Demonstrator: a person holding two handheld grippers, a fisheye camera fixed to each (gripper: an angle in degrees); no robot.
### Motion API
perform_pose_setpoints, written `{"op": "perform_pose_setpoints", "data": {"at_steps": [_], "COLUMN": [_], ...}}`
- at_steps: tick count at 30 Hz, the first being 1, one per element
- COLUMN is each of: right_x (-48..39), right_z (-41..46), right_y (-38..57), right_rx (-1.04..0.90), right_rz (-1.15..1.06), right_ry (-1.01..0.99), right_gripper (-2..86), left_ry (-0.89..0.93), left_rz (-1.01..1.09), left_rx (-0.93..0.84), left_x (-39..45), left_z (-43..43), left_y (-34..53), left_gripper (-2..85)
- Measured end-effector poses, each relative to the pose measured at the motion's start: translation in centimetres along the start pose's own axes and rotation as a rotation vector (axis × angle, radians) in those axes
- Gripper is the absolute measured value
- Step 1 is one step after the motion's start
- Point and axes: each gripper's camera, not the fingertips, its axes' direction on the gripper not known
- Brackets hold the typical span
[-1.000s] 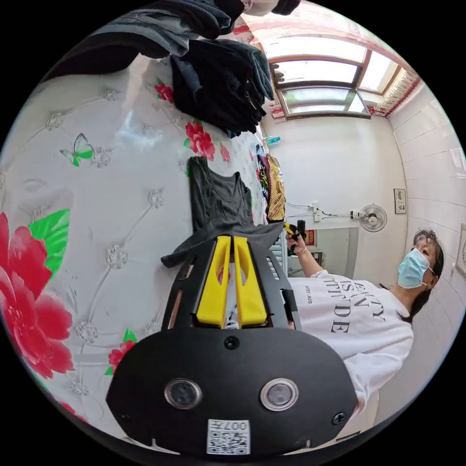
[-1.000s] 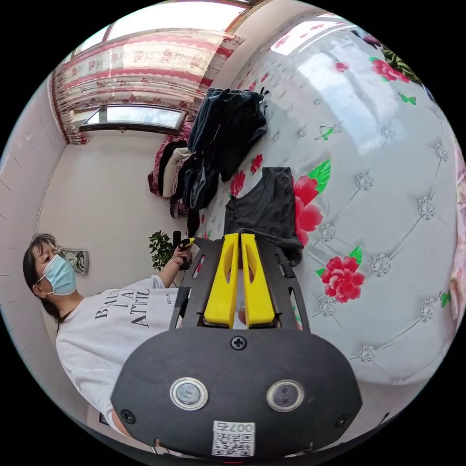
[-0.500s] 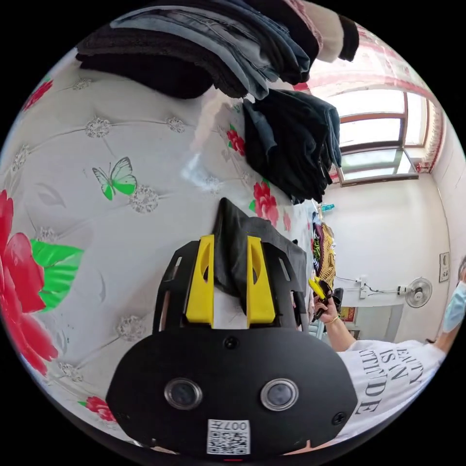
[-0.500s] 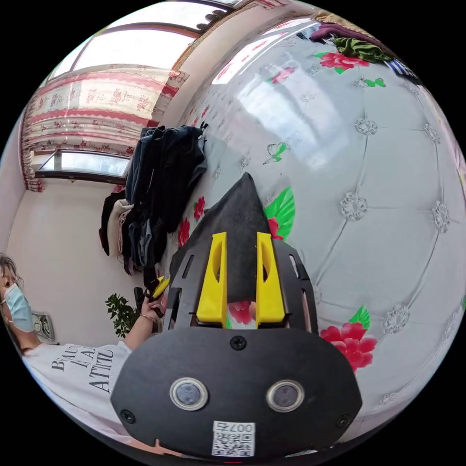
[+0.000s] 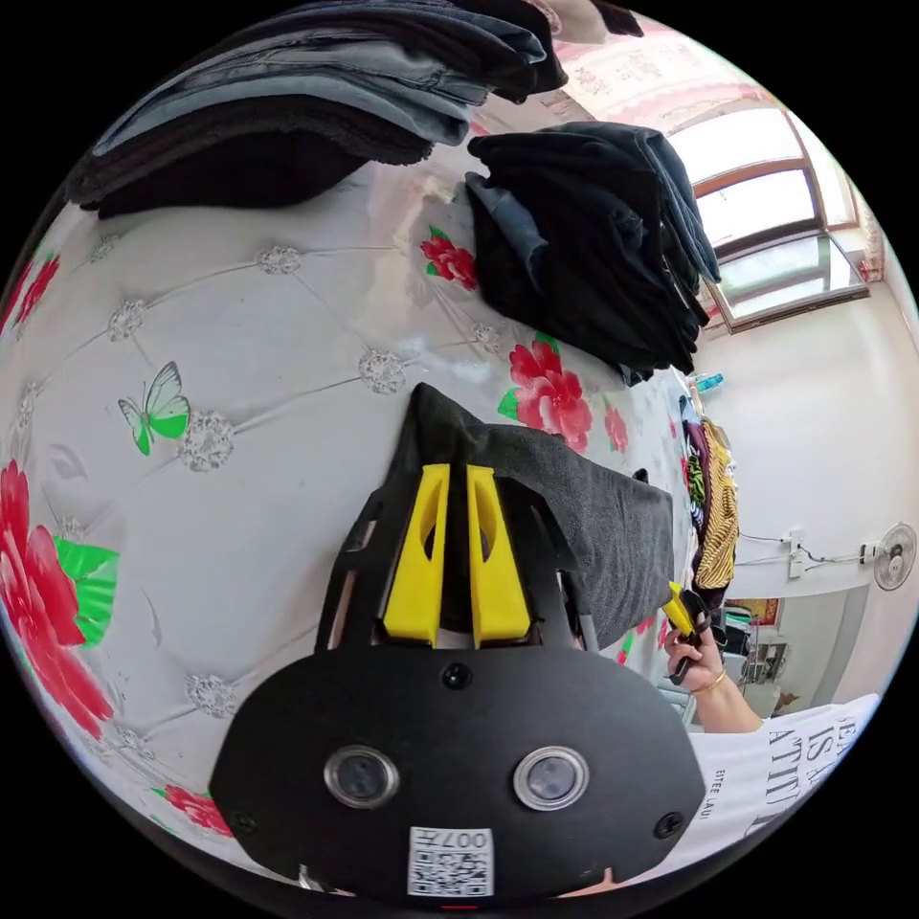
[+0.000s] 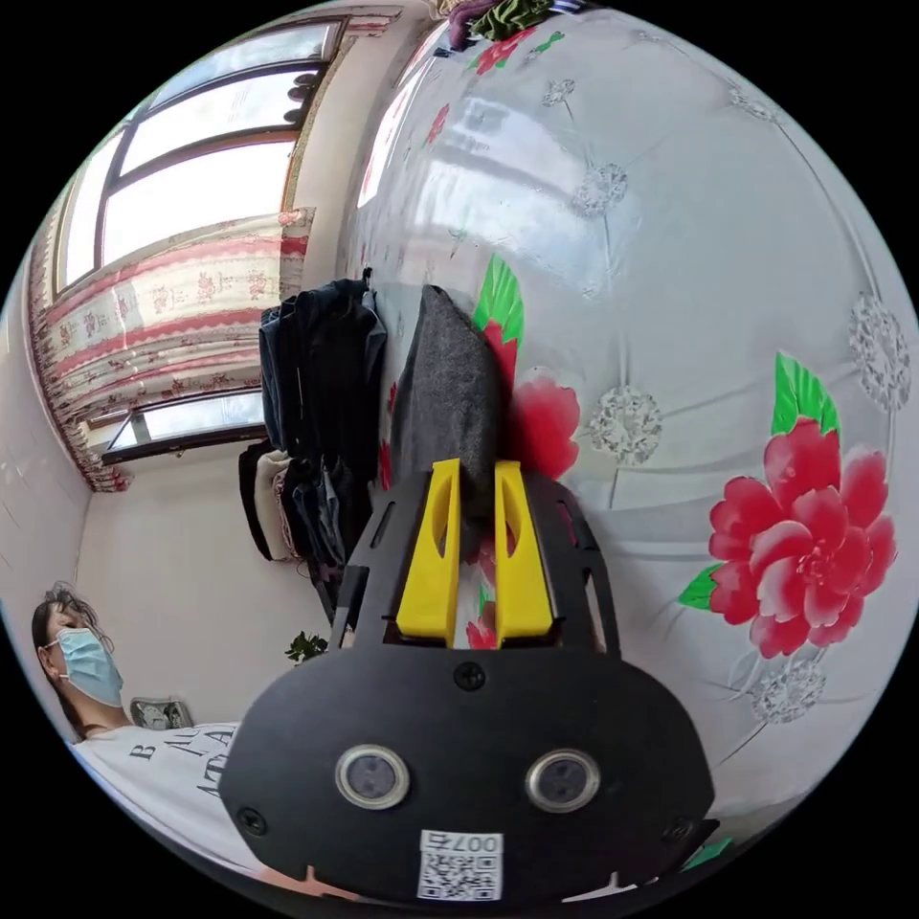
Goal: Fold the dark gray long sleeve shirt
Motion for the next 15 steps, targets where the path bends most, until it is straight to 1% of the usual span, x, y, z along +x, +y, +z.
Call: {"op": "perform_pose_setpoints", "data": {"at_steps": [2,5,7,8,10,11,13,15], "right_x": [-1.4,-6.9,-13.3,-15.0,-21.9,-23.4,-27.7,-28.8], "right_z": [-0.4,0.2,2.7,3.6,8.3,9.7,15.4,19.8], "right_y": [-0.2,-0.7,-0.3,0.0,3.0,4.1,9.4,13.6], "right_rx": [0.022,0.008,-0.052,-0.074,-0.188,-0.225,-0.384,-0.493], "right_rz": [-0.032,-0.2,-0.408,-0.47,-0.749,-0.816,-1.054,-1.195], "right_ry": [-0.014,0.055,0.08,0.088,0.116,0.119,0.105,0.107], "right_gripper": [3.0,1.9,1.5,1.4,1.5,1.6,2.2,3.1], "left_ry": [0.06,0.084,0.091,0.096,0.139,0.152,0.198,0.212], "left_rz": [-0.003,-0.05,-0.104,-0.118,-0.176,-0.19,-0.23,-0.249], "left_rx": [0.036,0.119,0.158,0.163,0.179,0.179,0.171,0.171], "left_x": [-0.3,-1.6,-3.1,-3.5,-5.1,-5.5,-6.7,-7.4], "left_z": [-1.0,-4.0,-6.1,-6.5,-7.9,-8.1,-8.4,-8.4], "left_y": [0.7,3.9,7.3,8.2,11.8,12.6,15.4,17.0], "left_gripper": [7.5,8.7,8.8,8.8,8.9,8.9,9.0,9.4]}}
